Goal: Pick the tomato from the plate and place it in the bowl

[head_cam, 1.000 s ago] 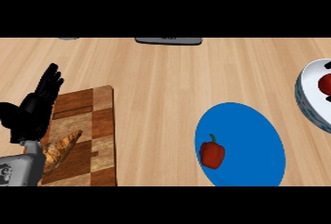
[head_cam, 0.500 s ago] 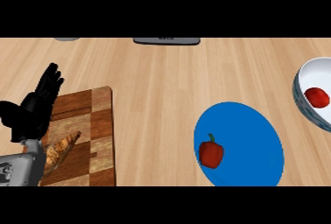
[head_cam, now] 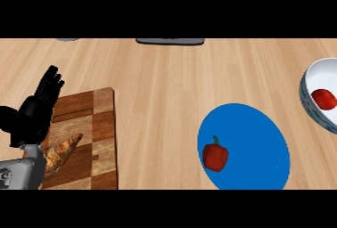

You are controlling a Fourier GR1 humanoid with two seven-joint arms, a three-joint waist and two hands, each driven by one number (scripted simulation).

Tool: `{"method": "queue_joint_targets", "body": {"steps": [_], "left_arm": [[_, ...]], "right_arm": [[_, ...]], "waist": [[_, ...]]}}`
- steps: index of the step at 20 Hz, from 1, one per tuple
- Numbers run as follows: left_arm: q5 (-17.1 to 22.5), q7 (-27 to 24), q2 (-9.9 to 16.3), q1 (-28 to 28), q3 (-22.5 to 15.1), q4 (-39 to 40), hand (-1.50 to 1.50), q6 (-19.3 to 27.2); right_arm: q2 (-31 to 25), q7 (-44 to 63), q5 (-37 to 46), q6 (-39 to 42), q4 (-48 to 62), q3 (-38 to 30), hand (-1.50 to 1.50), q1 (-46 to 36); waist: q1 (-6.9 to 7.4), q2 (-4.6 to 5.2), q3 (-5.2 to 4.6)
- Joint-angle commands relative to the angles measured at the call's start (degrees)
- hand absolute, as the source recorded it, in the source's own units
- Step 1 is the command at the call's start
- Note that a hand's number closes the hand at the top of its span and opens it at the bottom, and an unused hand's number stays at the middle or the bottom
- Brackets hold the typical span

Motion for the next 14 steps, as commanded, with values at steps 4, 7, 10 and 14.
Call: {"method": "queue_joint_targets", "body": {"steps": [4,7,10,14], "left_arm": [[0.66,-0.41,-0.45,-0.41,0.72,0.9,0.0,0.24],[0.73,0.43,0.99,-0.11,1.13,-0.07,0.0,-0.61],[0.17,-1.34,-0.01,1.19,1.14,0.69,0.0,0.38],[0.05,0.18,0.16,0.38,0.35,-0.3,0.0,-0.04]], "right_arm": [[-5.77,-2.68,-3.16,12.98,2.02,-2.72,-1.5,4.6],[-5.59,-1.51,-4.52,16.84,2.11,-3.47,-1.5,5.71],[-6.84,-0.56,-6.55,19.06,1.1,-5.04,-1.5,5.98],[-7.64,2.74,-9.01,21.76,0.21,-6.7,-1.5,5.14]], "waist": [[-0.76,0.31,0.28],[-0.69,-0.02,0.41],[-1.12,0.02,0.45],[-1.14,-0.07,0.6]]}}
